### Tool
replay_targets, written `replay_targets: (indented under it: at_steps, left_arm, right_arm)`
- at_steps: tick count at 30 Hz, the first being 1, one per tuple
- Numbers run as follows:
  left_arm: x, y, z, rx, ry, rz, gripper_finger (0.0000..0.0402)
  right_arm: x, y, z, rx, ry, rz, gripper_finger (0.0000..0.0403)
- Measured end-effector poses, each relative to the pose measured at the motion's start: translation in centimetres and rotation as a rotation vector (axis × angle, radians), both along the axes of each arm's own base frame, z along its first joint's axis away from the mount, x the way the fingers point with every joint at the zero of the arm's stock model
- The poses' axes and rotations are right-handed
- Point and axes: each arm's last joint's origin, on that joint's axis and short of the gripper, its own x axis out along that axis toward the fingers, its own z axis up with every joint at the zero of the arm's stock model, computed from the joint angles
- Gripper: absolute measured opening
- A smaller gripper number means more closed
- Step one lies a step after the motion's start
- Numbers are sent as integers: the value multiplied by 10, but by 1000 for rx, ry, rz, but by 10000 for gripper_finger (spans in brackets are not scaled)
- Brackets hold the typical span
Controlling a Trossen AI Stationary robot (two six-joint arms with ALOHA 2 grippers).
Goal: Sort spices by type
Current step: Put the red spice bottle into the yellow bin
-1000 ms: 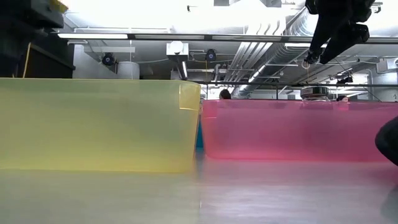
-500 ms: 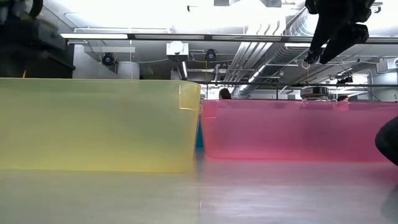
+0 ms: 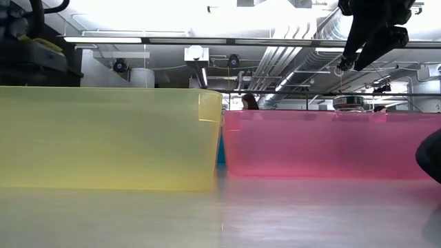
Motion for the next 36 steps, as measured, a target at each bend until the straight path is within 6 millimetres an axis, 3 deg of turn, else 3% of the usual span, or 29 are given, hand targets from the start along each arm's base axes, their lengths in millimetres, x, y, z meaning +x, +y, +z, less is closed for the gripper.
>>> replay_targets:
  at_steps: [3, 8, 11, 16, 19, 21, 24, 31, 34, 36]
  left_arm:
    - [-1, 0, 1, -7, 11, -42, 187]
    - [-11, 10, 17, 0, 1, -101, 182]
    - [-25, 24, 47, 19, -33, -158, 182]
    - [-51, 60, 118, 101, -184, -327, 182]
    - [-49, 76, 147, 118, -292, -494, 182]
    - [-38, 82, 155, 127, -313, -643, 182]
    - [-4, 84, 157, 122, -358, -875, 182]
    - [90, 71, 126, 177, -188, -1551, 182]
    - [116, 64, 106, 172, -103, -1734, 182]
    - [123, 62, 94, 154, -47, -1819, 182]
  right_arm:
    - [0, 0, 0, 2, -2, -4, 299]
    - [0, 0, 0, 11, -7, -19, 298]
    - [0, 0, 0, 19, -5, -15, 298]
    - [0, 1, 0, 35, -6, -19, 298]
    - [0, 1, 0, 35, -6, -20, 299]
    - [0, 1, 0, 34, -7, -20, 299]
    - [0, 1, 0, 41, -11, -31, 298]
    - [0, 1, 0, 50, -17, -47, 299]
    - [0, 1, 0, 51, -17, -48, 298]
    - [0, 1, 0, 48, -18, -49, 299]
